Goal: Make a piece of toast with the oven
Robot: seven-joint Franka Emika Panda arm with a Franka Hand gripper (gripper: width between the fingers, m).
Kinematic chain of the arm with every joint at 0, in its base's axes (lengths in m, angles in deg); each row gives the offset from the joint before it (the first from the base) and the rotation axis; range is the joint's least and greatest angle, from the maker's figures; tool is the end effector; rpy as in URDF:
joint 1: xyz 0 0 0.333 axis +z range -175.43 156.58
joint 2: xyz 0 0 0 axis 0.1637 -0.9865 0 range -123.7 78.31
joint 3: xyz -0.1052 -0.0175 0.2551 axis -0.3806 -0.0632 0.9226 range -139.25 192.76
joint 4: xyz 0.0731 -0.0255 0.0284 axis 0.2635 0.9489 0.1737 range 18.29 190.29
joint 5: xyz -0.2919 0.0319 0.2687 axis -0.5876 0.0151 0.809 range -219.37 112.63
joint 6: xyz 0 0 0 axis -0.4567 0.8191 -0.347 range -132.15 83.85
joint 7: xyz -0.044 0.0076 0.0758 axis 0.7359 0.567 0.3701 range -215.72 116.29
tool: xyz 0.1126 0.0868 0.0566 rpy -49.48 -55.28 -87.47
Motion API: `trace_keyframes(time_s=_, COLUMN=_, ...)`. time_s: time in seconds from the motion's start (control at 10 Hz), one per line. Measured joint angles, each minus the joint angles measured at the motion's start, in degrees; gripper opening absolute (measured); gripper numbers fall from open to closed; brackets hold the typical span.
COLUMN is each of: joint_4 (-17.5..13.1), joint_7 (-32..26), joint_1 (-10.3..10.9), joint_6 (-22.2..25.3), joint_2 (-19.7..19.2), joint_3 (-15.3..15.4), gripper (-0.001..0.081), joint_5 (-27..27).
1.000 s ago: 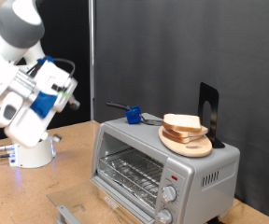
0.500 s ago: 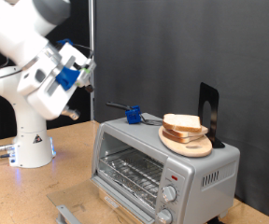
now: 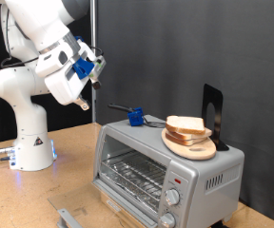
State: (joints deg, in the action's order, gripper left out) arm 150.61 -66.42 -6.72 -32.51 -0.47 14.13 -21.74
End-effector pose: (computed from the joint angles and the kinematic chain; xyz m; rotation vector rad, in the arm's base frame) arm 0.4606 -0.0250 0.3993 -2.5663 0.1371 -0.1756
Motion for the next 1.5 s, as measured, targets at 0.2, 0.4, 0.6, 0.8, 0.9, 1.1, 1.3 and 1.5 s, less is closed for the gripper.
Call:
trace_keyframes(time_s=0.2, joint_4=-1.44, joint_7=0.11, joint_1=1.43, joint_6=3.16, joint_2=1.38, joint_3=1.71, gripper=0.0682, joint_5=-0.04)
trace_keyframes(time_s=0.4, joint_4=-1.8, joint_7=1.82, joint_1=2.05, joint_6=3.75, joint_2=3.72, joint_3=4.52, gripper=0.0682, joint_5=-1.31)
trace_keyframes(time_s=0.6, joint_4=-1.75, joint_7=5.91, joint_1=1.98, joint_6=2.95, joint_2=6.61, joint_3=8.67, gripper=0.0682, joint_5=-5.56)
trace_keyframes(time_s=0.8, joint_4=-1.67, joint_7=11.7, joint_1=1.96, joint_6=2.93, joint_2=9.54, joint_3=12.9, gripper=0.0682, joint_5=-8.45)
trace_keyframes(time_s=0.9, joint_4=-1.56, joint_7=14.45, joint_1=1.95, joint_6=2.9, joint_2=11.02, joint_3=14.77, gripper=0.0682, joint_5=-8.86)
trace_keyframes(time_s=1.1, joint_4=-1.13, joint_7=18.68, joint_1=1.95, joint_6=2.83, joint_2=13.47, joint_3=17.42, gripper=0.0682, joint_5=-8.92)
trace_keyframes(time_s=1.3, joint_4=-0.53, joint_7=21.48, joint_1=1.94, joint_6=2.83, joint_2=14.9, joint_3=19.17, gripper=0.0682, joint_5=-8.92)
trace_keyframes(time_s=1.5, joint_4=0.31, joint_7=23.96, joint_1=1.82, joint_6=1.67, joint_2=15.49, joint_3=21.25, gripper=0.0682, joint_5=-8.99)
